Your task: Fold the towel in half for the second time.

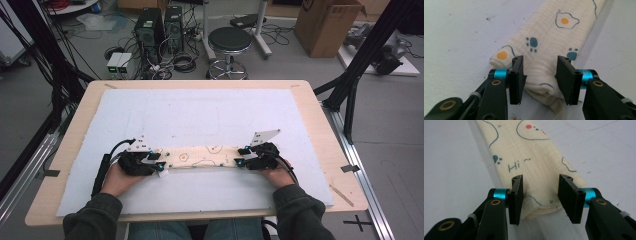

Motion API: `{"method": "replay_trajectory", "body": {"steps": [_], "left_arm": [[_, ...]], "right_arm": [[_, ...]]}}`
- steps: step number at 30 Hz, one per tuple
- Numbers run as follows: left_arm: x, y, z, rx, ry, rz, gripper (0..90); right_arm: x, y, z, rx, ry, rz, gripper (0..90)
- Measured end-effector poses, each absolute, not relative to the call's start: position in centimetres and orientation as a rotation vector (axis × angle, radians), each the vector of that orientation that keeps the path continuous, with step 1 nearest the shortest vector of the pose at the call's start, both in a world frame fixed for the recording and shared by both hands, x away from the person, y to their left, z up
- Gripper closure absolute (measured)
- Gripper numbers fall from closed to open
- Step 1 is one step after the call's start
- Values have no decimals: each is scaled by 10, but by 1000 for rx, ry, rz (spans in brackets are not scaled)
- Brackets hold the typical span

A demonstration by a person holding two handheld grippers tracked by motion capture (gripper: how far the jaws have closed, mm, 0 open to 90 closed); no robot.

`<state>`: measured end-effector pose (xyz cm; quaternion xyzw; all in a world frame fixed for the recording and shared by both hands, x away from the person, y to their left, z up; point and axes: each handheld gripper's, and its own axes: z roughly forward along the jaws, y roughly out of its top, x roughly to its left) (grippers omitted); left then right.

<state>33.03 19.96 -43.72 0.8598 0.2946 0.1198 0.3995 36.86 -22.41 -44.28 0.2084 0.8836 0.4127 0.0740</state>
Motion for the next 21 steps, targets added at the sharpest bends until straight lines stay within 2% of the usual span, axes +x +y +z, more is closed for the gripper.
{"method": "replay_trajectory", "body": {"steps": [5, 12, 16, 21], "left_arm": [[330, 199, -437, 2175, 743, 305, 571], [330, 206, -424, 2087, 748, 296, 536], [339, 214, -415, 1978, 828, 324, 484], [354, 219, -421, 1952, 934, 324, 484]], "right_arm": [[366, -223, -443, 641, 2647, 1224, 547], [364, -224, -431, 680, 2632, 1288, 461], [374, -228, -416, 752, 2580, 1338, 455], [395, -231, -418, 870, 2589, 1311, 461]]}}
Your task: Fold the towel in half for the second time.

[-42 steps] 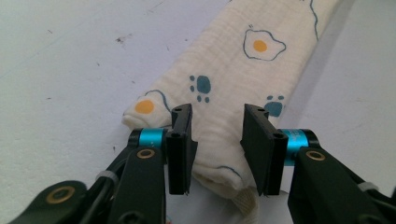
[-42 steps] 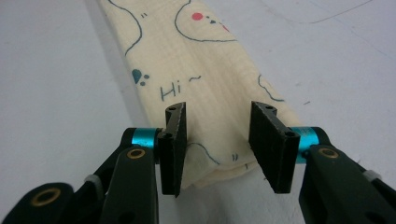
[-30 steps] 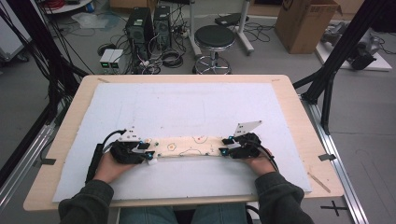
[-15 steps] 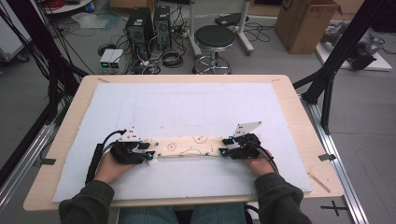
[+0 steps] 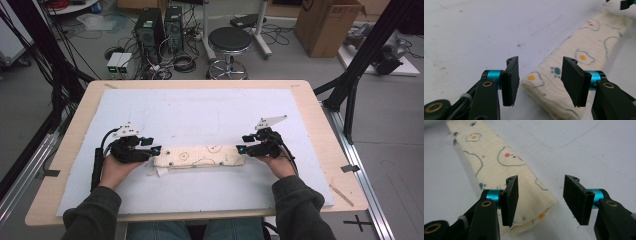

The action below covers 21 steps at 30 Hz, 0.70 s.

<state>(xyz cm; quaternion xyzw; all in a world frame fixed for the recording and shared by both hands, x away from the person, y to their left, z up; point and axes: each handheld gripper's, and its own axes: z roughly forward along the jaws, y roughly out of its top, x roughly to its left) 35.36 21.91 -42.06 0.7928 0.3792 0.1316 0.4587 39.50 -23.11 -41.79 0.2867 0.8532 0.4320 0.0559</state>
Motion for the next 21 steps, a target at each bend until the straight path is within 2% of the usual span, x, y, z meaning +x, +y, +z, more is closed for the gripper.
{"method": "replay_trajectory", "body": {"steps": [5, 12, 15, 21], "left_arm": [[364, 218, -433, 1980, 1001, 267, 480], [369, 218, -441, 2008, 1022, 147, 526], [369, 217, -442, 2021, 1011, 136, 577], [367, 213, -441, 2045, 976, 140, 742]], "right_arm": [[408, -231, -434, 986, 2662, 1271, 463], [413, -232, -440, 1022, 2731, 1307, 592], [413, -231, -442, 1018, 2755, 1300, 631], [411, -228, -441, 984, 2776, 1280, 737]]}}
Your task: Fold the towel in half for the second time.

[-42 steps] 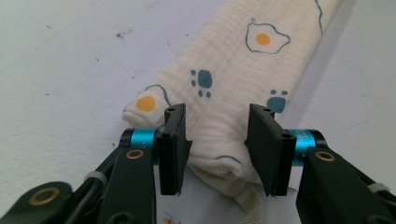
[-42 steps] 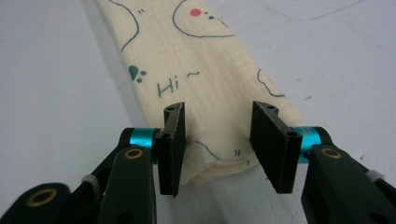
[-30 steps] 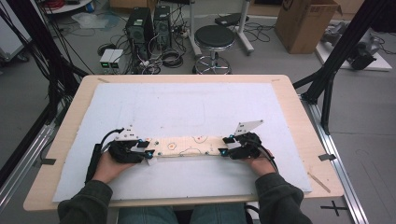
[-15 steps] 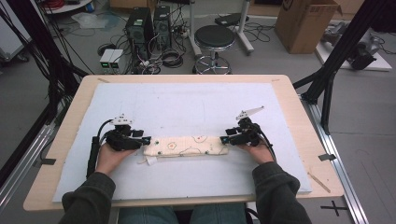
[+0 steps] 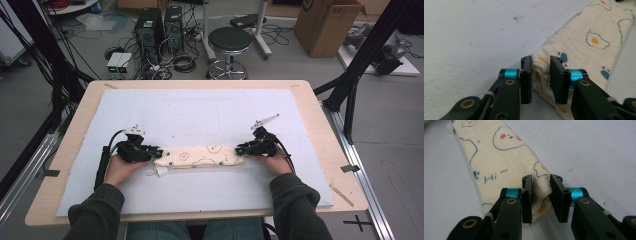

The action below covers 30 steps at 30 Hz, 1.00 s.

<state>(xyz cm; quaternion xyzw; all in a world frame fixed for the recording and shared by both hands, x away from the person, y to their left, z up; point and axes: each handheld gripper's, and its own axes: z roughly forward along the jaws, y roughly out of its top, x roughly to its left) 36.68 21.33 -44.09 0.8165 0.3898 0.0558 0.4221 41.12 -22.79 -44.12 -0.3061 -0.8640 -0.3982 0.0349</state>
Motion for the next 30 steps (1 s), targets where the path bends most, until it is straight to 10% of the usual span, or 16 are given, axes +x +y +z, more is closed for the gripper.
{"method": "replay_trajectory", "body": {"steps": [30], "left_arm": [[383, 213, -421, 1960, 1033, 317, 814]], "right_arm": [[419, -221, -414, -942, -2786, -1294, 803]]}}
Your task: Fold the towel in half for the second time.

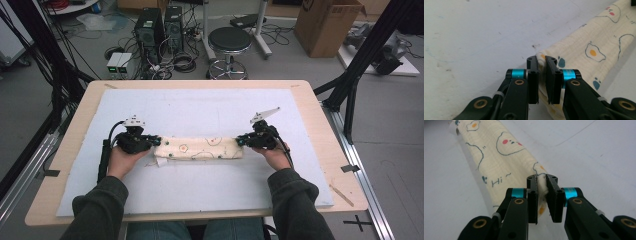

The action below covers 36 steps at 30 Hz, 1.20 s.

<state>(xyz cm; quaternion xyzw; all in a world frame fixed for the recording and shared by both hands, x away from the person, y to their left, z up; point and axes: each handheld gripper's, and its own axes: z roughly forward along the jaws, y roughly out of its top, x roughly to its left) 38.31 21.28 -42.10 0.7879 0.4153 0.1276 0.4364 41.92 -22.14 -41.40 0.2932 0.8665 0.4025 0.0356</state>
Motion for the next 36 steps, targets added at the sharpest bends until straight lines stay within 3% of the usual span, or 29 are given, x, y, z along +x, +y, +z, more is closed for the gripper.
{"method": "replay_trajectory", "body": {"steps": [21, 23, 28, 32, 36], "left_arm": [[417, 207, -440, 1923, 1134, 345, 806], [418, 207, -442, 1917, 1142, 356, 767], [414, 216, -433, 1876, 1157, 391, 597], [407, 223, -420, 1834, 1111, 393, 591], [400, 219, -415, 1871, 1039, 359, 636]], "right_arm": [[461, -212, -417, 990, 2610, 1126, 798], [463, -211, -420, 996, 2606, 1107, 776], [464, -216, -422, 1004, 2610, 1167, 627], [456, -221, -411, 984, 2578, 1210, 570], [448, -221, -402, 939, 2555, 1244, 591]]}}
